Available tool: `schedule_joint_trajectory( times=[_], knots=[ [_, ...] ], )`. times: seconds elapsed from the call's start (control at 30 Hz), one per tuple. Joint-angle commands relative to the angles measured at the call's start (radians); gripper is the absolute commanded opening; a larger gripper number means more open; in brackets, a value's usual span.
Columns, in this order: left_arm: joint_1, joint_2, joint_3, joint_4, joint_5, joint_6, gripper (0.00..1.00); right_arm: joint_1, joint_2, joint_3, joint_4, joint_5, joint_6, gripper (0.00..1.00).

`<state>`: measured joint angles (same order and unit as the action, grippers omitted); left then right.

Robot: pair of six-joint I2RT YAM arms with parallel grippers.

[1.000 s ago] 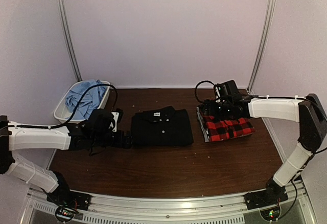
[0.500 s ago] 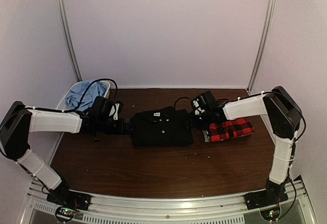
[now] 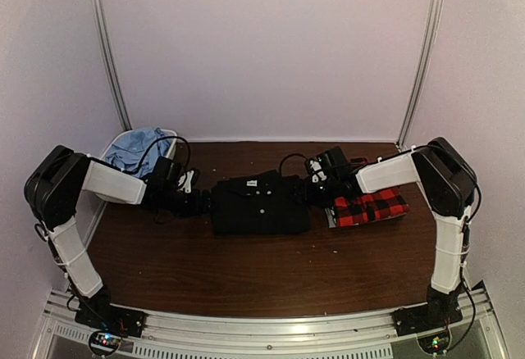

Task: Fold and stack the long sleeve shirts
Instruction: Pick up the square-folded shirt from the center of the board.

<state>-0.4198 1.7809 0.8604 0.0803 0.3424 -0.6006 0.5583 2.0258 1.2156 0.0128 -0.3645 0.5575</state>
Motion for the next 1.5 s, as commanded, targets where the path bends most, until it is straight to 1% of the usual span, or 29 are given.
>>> schedule_joint_trajectory(
  times=[0.0, 0.13, 0.27, 0.37, 0.43, 0.6, 0.63, 0.7, 0.73, 0.9, 1.0, 1.07, 1.17, 1.27, 1.37, 1.47],
  knots=[
    [0.01, 0.057, 0.03, 0.076, 0.091, -0.014, 0.72, -0.005, 0.034, -0.046, 0.066, -0.08, 0.062, 0.71],
    [0.009, 0.101, 0.015, 0.142, 0.165, -0.049, 0.62, -0.005, 0.044, -0.071, 0.127, -0.119, 0.099, 0.64],
    [-0.012, 0.144, 0.014, 0.2, 0.212, -0.078, 0.5, -0.003, 0.063, -0.101, 0.208, -0.176, 0.148, 0.55],
    [-0.036, 0.166, 0.022, 0.234, 0.229, -0.089, 0.39, 0.0, 0.077, -0.11, 0.245, -0.205, 0.172, 0.5],
    [-0.042, 0.169, 0.017, 0.269, 0.243, -0.11, 0.31, 0.0, 0.075, -0.117, 0.263, -0.22, 0.175, 0.45],
    [-0.043, 0.142, 0.001, 0.337, 0.289, -0.129, 0.1, -0.006, 0.031, -0.12, 0.263, -0.245, 0.152, 0.24],
    [-0.048, 0.104, -0.008, 0.388, 0.322, -0.141, 0.0, -0.013, -0.004, -0.115, 0.248, -0.274, 0.137, 0.1],
    [-0.056, 0.059, -0.015, 0.405, 0.326, -0.148, 0.0, -0.02, -0.042, -0.113, 0.227, -0.282, 0.121, 0.01],
    [-0.063, 0.035, -0.012, 0.393, 0.32, -0.147, 0.0, -0.025, -0.064, -0.114, 0.212, -0.285, 0.112, 0.0],
    [-0.112, -0.035, 0.087, 0.248, 0.303, -0.122, 0.0, -0.072, -0.217, -0.117, 0.07, -0.266, 0.045, 0.0],
    [-0.158, -0.041, 0.18, 0.18, 0.285, -0.115, 0.0, -0.124, -0.321, -0.11, -0.072, -0.24, -0.01, 0.0],
    [-0.189, -0.027, 0.247, 0.147, 0.27, -0.109, 0.0, -0.178, -0.395, -0.104, -0.17, -0.189, -0.057, 0.0],
    [-0.237, 0.047, 0.367, 0.1, 0.258, -0.097, 0.0, -0.266, -0.485, -0.092, -0.304, -0.113, -0.133, 0.0],
    [-0.295, 0.144, 0.517, 0.053, 0.219, -0.065, 0.0, -0.355, -0.548, -0.091, -0.382, -0.08, -0.187, 0.0],
    [-0.35, 0.265, 0.69, 0.02, 0.193, -0.045, 0.0, -0.422, -0.564, -0.073, -0.464, 0.02, -0.254, 0.0],
    [-0.406, 0.408, 0.884, -0.024, 0.177, -0.03, 0.0, -0.489, -0.55, -0.057, -0.507, 0.079, -0.306, 0.0]
  ],
)
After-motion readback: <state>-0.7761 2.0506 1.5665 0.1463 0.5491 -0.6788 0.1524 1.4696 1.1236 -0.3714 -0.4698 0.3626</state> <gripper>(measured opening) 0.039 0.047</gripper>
